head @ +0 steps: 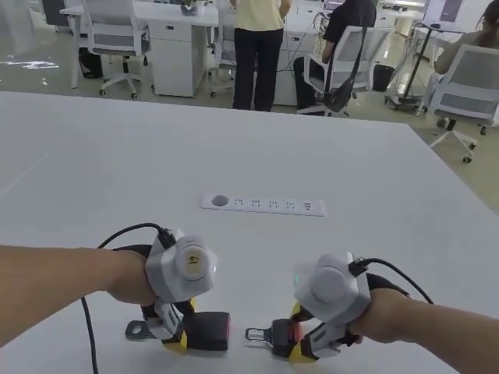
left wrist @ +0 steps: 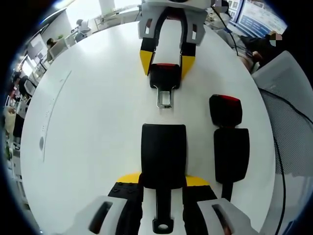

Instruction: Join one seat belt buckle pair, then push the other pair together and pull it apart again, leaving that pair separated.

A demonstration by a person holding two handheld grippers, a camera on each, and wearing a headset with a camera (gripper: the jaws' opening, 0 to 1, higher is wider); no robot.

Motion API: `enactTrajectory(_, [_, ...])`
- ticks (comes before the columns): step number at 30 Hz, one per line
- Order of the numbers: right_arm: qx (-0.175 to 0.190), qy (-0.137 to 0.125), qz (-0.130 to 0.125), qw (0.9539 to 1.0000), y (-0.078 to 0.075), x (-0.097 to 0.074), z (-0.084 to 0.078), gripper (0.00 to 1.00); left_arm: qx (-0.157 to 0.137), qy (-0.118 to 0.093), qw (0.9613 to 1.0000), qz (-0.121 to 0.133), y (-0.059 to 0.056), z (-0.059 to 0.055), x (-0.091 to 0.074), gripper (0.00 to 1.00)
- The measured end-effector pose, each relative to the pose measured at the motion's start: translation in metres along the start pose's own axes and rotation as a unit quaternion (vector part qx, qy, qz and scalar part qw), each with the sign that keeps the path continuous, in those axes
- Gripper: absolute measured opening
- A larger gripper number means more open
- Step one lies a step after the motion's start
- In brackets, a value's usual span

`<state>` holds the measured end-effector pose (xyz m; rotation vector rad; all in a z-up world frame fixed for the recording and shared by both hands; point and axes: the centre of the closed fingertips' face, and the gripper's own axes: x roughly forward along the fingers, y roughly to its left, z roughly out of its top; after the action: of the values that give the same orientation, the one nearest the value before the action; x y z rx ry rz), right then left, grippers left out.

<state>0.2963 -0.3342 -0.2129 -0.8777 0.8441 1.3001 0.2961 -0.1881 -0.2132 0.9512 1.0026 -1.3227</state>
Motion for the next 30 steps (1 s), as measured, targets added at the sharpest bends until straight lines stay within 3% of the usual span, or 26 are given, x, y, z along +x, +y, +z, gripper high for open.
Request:
enactTrajectory(13, [-0.002,0.005,0.004,1.0,0.0,-0.008,-0.013,0.32,0.002,0.0,1.0,0.0,0.0,-0.001,0.001,0.31])
enactTrajectory(30, [-0.003,0.003,-0.002,1.0,-0.001,-0.01,-0.015,0.36,-0.001,-0.006,1.0,0.0,0.0,0.001,0.0,0.32])
